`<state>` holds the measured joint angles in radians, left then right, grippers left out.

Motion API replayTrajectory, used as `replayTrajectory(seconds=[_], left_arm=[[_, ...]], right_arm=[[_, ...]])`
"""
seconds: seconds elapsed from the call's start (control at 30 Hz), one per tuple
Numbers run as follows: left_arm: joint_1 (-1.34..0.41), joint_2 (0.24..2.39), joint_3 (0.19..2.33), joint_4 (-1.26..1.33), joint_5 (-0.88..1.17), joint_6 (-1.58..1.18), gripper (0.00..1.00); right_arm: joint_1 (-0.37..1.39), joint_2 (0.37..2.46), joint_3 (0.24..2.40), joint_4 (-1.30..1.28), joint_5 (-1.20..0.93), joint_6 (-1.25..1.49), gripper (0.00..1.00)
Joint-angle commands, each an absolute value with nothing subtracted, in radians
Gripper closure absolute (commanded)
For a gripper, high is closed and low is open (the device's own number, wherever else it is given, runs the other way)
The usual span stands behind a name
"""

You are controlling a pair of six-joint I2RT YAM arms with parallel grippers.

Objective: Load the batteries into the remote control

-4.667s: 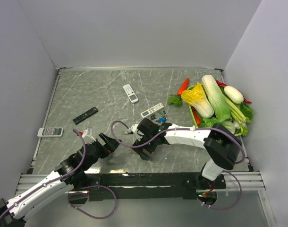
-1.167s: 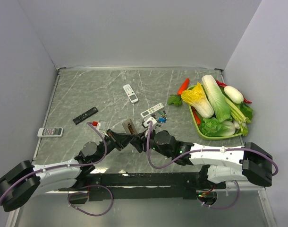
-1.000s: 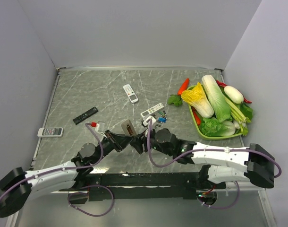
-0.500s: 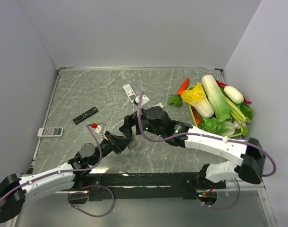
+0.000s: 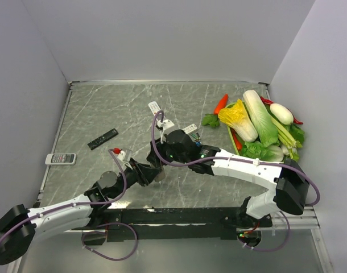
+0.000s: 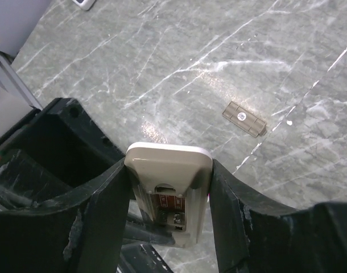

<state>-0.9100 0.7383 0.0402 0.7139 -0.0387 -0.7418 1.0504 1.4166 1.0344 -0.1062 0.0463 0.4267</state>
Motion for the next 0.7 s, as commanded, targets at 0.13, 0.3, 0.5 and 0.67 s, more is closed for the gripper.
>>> replayTrajectory(seconds=[0.13, 0.3, 0.5, 0.67], left_arm=[[-0.913, 0.834, -0.006, 0.824, -0.011, -0.718, 0.48], [-0.917, 0.884, 0.024, 0.830, -0.011, -0.716, 0.58], [-0.925, 0.862, 0.028, 0.818, -0.018, -0.724, 0.98], [-0.923, 0.816, -0.006, 0.811, -0.067, -0.778, 0.99]], right_arm=[[1.049, 1.407, 1.092, -0.055, 0.101, 0.497, 1.00], [1.051, 1.390, 1.078, -0.063, 0.126, 0.506, 1.00], [1.048, 1.387, 1.071, -0.063, 0.115, 0.514, 0.91], [1.002, 1.342, 1.042, -0.089, 0.078, 0.479, 0.48]])
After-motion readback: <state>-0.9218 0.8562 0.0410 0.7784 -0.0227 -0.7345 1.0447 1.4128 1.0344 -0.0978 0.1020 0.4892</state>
